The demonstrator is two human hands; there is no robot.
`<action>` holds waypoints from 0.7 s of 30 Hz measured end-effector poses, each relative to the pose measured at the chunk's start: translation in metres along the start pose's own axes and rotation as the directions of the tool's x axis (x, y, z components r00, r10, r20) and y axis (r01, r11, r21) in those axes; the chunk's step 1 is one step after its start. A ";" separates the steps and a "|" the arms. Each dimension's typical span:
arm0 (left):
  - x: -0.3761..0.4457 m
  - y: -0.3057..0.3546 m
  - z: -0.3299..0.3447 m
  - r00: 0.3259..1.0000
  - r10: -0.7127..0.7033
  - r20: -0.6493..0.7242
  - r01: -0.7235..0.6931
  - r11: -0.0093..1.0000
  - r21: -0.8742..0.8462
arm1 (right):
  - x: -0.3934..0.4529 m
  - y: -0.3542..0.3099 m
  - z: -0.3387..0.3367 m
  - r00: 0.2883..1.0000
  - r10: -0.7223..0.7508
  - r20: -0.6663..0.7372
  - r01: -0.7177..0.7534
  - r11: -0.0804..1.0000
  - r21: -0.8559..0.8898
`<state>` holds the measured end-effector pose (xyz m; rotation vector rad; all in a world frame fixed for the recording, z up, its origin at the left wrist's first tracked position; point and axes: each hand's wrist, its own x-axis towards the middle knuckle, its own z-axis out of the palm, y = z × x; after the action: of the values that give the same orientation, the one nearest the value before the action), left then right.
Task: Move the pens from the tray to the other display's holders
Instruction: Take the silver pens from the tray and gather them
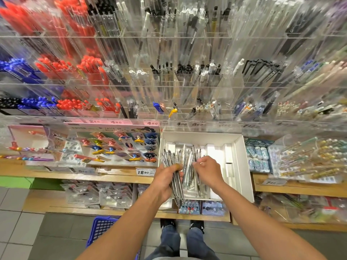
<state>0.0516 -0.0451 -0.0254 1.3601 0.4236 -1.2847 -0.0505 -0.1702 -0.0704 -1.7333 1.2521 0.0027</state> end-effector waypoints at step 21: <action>-0.005 0.001 0.001 0.998 0.065 0.005 -0.066 0.998 0.016 | 0.005 0.009 0.007 0.986 0.154 0.072 -0.080 0.796 -0.600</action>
<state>0.0506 -0.0437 -0.0205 1.3740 0.3637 -1.2392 -0.0510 -0.1689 -0.0825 -2.1406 1.3560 0.6310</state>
